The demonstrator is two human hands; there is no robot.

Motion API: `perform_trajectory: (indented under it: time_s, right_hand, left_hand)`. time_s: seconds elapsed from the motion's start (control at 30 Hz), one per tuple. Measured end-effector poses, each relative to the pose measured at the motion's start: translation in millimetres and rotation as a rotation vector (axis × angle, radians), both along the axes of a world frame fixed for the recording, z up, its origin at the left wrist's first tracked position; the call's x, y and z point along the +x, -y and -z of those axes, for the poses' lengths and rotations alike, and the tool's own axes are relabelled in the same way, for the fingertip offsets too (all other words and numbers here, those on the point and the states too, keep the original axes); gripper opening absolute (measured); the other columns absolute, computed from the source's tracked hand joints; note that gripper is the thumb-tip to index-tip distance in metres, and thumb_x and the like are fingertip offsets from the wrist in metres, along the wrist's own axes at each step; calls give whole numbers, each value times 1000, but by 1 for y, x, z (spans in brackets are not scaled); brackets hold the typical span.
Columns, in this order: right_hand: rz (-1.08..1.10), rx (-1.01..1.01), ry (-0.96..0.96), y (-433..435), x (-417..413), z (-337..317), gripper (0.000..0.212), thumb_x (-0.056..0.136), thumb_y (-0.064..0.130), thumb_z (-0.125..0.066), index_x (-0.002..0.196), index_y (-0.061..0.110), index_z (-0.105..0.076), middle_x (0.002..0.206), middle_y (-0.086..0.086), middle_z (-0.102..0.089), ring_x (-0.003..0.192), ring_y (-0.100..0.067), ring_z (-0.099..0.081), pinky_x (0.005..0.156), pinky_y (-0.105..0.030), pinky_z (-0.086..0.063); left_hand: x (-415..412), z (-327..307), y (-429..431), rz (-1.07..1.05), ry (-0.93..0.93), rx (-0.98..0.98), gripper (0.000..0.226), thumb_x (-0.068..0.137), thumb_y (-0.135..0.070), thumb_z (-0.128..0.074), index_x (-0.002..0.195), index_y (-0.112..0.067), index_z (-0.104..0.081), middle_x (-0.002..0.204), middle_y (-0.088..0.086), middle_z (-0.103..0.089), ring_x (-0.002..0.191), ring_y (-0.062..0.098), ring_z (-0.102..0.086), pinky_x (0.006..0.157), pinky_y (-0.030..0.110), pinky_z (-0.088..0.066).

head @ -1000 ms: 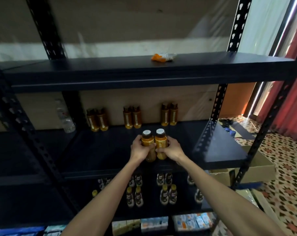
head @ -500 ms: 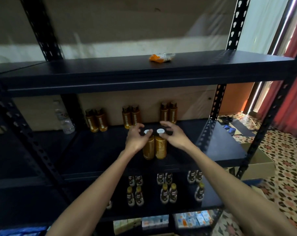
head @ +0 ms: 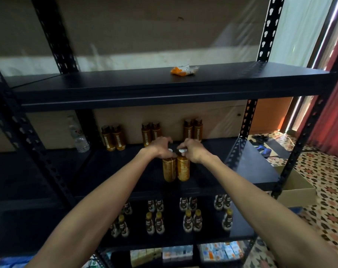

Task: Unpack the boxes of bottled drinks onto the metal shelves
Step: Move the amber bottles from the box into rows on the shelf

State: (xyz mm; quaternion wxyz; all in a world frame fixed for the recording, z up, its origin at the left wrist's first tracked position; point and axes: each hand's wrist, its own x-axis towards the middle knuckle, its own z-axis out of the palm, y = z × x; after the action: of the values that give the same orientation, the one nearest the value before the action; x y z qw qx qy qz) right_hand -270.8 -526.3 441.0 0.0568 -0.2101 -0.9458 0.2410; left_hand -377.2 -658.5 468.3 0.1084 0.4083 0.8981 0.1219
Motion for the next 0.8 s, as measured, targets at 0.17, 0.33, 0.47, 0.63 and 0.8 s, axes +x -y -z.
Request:
perform_trajectory:
  time_s: [0.17, 0.33, 0.47, 0.63, 0.8]
  right_hand:
    - [46, -40, -34, 3, 2, 3, 37, 98, 16, -64, 134, 24, -65, 146, -2, -48, 136, -25, -46, 105, -29, -40]
    - [43, -54, -35, 2, 4, 2, 38, 99, 14, -63, 135, 23, -64, 149, -3, -47, 138, -26, -44, 107, -29, -39]
    - [56, -92, -61, 2, 4, 5, 37, 97, 14, -64, 133, 24, -65, 148, -2, -48, 137, -24, -45, 102, -26, -40]
    - [57, -94, -60, -1, 3, 7, 35, 96, 17, -67, 130, 29, -67, 145, -3, -48, 134, -24, -46, 105, -28, -39]
    - [42, -84, -81, -2, 3, 7, 34, 96, 19, -67, 129, 29, -68, 143, -2, -49, 135, -22, -45, 103, -26, -37]
  left_hand:
    - [6, 8, -2, -80, -13, 26, 37, 92, -41, -66, 116, -15, -57, 114, 6, -61, 89, 17, -59, 70, 33, -50]
    - [1, -1, 1, 23, 81, 18, 54, 90, -21, -69, 140, -21, -49, 142, 8, -48, 120, 23, -54, 90, 32, -51]
    - [4, 12, 0, -118, -7, 34, 59, 88, -50, -68, 132, -14, -52, 129, 7, -55, 105, 22, -58, 78, 32, -49]
    - [-4, 3, 1, 62, 64, -67, 52, 96, -19, -61, 145, -21, -45, 149, 6, -44, 129, 23, -50, 99, 33, -47]
    - [-1, 6, 3, 12, 53, 18, 62, 88, -39, -71, 142, -20, -46, 145, 8, -45, 127, 26, -49, 100, 38, -48]
